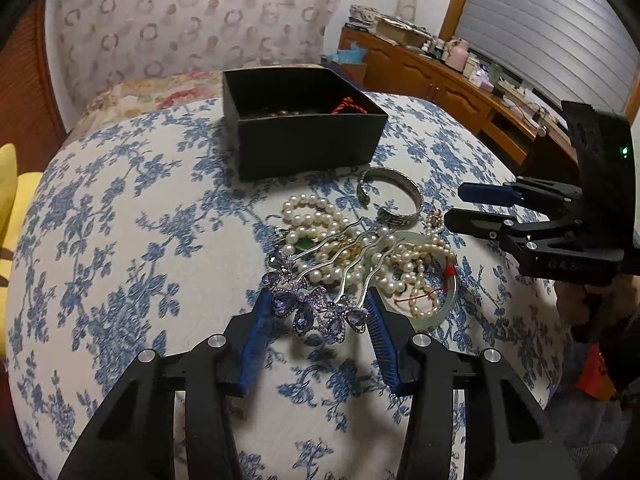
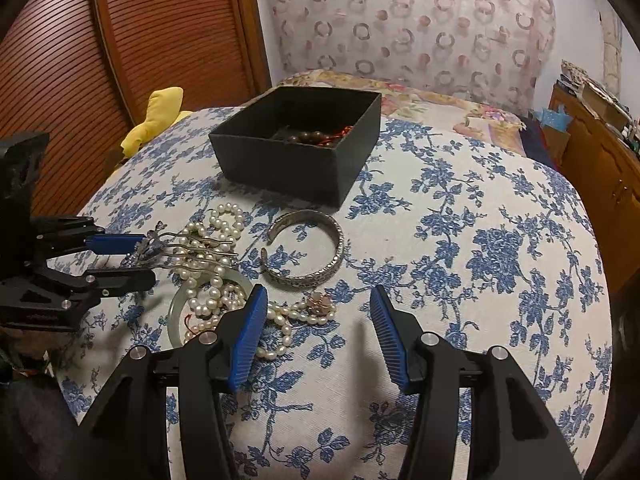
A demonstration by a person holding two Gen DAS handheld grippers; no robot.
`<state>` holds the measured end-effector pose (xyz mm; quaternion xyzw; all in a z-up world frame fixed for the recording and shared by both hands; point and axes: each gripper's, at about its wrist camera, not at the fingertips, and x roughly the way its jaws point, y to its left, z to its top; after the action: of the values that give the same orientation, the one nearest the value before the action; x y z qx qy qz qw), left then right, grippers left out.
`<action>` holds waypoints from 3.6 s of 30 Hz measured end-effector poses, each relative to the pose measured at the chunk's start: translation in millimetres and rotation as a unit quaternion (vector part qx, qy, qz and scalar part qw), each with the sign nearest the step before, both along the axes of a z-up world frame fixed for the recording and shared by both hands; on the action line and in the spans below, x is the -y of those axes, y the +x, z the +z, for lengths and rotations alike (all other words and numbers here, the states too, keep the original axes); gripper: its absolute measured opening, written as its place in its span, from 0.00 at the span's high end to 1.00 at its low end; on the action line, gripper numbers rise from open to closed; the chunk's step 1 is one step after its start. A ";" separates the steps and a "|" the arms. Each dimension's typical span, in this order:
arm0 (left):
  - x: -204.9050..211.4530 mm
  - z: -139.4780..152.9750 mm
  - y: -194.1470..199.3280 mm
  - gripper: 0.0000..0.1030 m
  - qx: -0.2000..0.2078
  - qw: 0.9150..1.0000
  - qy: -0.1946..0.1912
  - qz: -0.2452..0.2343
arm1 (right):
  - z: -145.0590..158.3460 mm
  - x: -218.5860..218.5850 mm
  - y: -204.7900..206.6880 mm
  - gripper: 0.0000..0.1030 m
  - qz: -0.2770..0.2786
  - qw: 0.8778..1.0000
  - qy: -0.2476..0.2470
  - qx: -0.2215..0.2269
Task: Organize jewelry
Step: 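Grasp the purple flower hair comb with the left tool while the right tool grasps the silver bangle, then carry the hair comb into the black box and open the left tool, then lower the silver bangle into the black box and open the right tool, then close the right tool on the pearl necklace beside the jade bangle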
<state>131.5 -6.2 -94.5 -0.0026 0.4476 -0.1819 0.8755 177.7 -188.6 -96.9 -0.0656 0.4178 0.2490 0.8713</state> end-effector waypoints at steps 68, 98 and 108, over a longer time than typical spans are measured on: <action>7.1 48.1 124.9 0.56 0.092 0.995 0.017 0.039 | 53.9 -33.6 134.5 0.95 0.032 0.995 -0.019 0.091; -45.0 35.9 57.3 0.35 0.079 0.991 0.011 0.103 | 45.4 -62.0 121.5 0.91 0.043 0.993 -0.048 0.096; -37.3 26.5 18.7 0.35 0.082 0.992 0.001 0.095 | 47.6 -20.9 33.5 0.87 0.030 0.995 -0.013 0.089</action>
<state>150.2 31.0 -68.1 -0.0287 0.3721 -0.0971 0.9227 211.2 -167.7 -49.3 -0.1118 0.3398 0.2629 0.8961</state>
